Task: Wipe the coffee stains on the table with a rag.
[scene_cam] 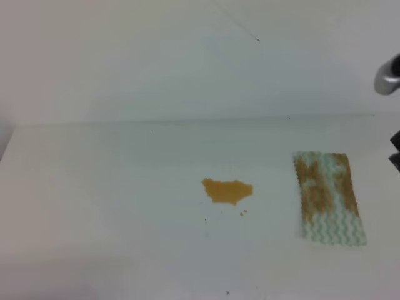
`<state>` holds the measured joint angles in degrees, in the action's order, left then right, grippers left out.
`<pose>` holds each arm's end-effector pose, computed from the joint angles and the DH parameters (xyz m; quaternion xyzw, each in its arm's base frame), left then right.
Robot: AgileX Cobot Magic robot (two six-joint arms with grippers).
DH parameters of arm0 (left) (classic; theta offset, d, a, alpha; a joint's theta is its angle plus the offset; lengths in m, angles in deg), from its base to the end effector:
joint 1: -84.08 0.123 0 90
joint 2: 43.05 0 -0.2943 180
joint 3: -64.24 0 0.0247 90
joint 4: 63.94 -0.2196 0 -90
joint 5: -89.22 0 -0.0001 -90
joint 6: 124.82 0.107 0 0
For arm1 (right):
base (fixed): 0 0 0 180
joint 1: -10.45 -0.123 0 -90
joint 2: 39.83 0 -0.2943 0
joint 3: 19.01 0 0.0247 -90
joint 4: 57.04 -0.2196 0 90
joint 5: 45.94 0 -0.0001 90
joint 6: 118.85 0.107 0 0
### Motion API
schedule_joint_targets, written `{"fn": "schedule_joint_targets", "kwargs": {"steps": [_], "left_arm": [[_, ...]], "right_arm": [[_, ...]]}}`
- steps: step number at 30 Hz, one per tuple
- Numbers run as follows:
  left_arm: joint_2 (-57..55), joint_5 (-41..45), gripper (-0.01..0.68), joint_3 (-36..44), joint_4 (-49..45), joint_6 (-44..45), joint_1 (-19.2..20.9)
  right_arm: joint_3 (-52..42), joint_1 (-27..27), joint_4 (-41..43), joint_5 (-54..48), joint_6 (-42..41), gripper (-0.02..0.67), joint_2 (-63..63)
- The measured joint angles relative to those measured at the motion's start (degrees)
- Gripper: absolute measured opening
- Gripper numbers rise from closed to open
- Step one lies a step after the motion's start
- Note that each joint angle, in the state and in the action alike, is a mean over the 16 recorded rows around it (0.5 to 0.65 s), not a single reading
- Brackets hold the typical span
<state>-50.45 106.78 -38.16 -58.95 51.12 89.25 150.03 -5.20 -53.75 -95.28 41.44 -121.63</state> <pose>0.0293 -0.0002 0.1814 -0.0868 0.7750 -0.0302 0.6252 0.2364 0.0614 0.3440 -0.2972 0.8975 -0.0382 0.3235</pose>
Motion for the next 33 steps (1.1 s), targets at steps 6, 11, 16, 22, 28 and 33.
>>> {"fn": "schedule_joint_targets", "kwargs": {"steps": [6,11,16,22,28,33], "left_arm": [[0.1,0.0,0.0,0.13,0.0,0.0,0.0],[0.1,-0.05,0.0,0.13,0.0,0.0,0.0],[0.1,-0.11,0.0,0.13,0.0,0.0,0.0],[0.0,-0.11,0.0,0.0,0.0,0.0,0.0],[-0.1,0.05,0.0,-0.13,0.0,0.0,0.0],[-0.1,0.22,-0.001,-0.13,0.0,0.0,0.0]], "right_arm": [[6.35,-1.21,-0.03,-2.09,5.66,0.172,-10.29],[9.98,-1.23,-0.05,-3.29,13.18,0.279,-17.5],[11.92,-1.23,-0.03,-3.3,18.92,0.346,-24.15],[12.5,-1.23,-0.22,-0.33,24.39,0.36,-31.04],[12.51,-1.23,-0.5,3.89,26.91,0.362,-36.84],[12.51,-1.23,-0.71,6.89,27.98,0.362,-40.69]]}}
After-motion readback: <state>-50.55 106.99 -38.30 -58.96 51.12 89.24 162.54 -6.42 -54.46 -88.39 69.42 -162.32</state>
